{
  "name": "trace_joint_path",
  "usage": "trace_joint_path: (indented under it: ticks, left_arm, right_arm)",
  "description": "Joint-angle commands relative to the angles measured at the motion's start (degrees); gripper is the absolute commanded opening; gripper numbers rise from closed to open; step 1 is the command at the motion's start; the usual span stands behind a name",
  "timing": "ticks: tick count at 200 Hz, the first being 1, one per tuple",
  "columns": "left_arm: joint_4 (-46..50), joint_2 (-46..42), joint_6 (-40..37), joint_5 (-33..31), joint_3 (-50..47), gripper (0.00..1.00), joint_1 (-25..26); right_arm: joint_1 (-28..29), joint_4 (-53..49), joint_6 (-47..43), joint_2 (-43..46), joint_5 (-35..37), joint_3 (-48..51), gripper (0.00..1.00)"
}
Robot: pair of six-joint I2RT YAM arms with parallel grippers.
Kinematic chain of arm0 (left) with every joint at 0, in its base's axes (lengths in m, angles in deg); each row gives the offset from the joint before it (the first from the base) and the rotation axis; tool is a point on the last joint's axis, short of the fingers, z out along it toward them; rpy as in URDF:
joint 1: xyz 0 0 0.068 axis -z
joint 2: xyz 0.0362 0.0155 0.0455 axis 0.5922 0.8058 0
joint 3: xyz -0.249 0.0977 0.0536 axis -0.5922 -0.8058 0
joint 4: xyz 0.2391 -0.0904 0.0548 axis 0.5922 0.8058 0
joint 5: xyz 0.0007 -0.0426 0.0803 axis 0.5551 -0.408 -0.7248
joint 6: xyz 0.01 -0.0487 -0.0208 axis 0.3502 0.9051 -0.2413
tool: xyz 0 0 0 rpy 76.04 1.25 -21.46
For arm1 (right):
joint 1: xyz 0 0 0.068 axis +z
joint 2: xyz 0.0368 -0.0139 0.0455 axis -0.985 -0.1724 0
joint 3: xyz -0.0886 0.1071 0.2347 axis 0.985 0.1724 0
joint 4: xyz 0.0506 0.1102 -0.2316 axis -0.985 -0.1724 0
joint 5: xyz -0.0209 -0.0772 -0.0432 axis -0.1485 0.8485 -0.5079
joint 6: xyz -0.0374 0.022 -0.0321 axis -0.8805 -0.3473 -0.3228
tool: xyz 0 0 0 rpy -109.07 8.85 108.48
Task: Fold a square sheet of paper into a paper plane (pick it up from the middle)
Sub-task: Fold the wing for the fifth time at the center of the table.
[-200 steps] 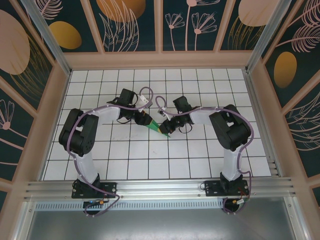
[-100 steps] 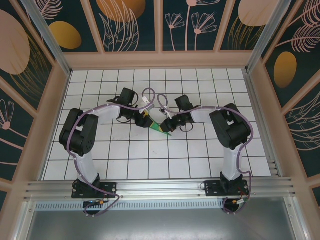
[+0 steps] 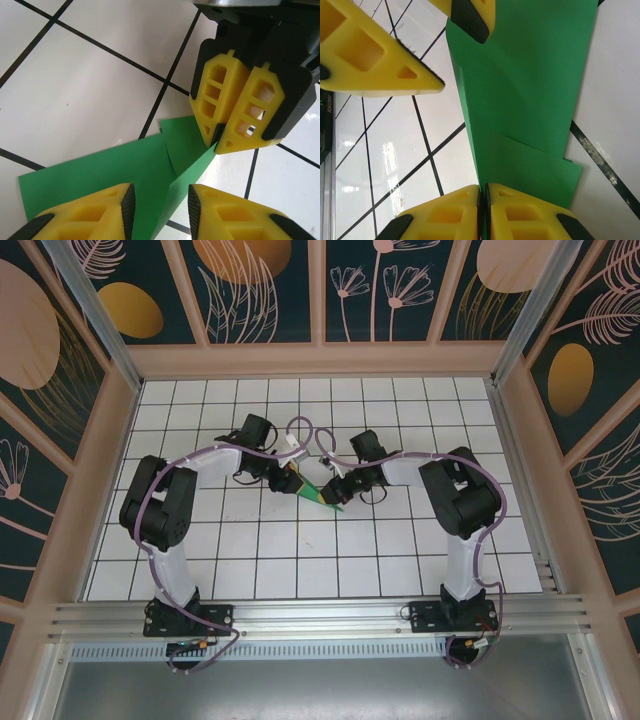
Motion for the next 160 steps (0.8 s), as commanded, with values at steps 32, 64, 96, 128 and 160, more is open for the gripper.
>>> trace_joint_path:
  ticks: [32, 64, 96, 128, 160]
  left_arm:
    - [1.74, 1.38, -3.24, 0.33, 1.73, 0.22, 0.22]
    - [2.07, 1.45, -3.48, 0.99, 1.90, 0.15, 0.22]
    - [1.91, 1.50, -3.12, 0.33, 2.08, 0.12, 0.22]
    - [1.33, 1.63, -2.07, 0.00, 1.99, 0.10, 0.22]
    - [0.84, 1.59, -1.35, -0.07, 1.99, 0.09, 0.04]
  right_arm:
    - [-0.23, 1.78, 0.57, -0.31, -2.93, -0.48, 0.16]
    - [-0.20, 4.15, 3.13, 0.31, -2.99, 0.59, 0.23]
    - [0.09, 7.60, 6.13, 1.18, -1.55, 2.35, 0.28]
    - [0.47, 11.47, 8.53, 1.59, 0.71, 4.63, 0.29]
    - [0.91, 15.33, 10.17, 2.01, 3.42, 6.61, 0.31]
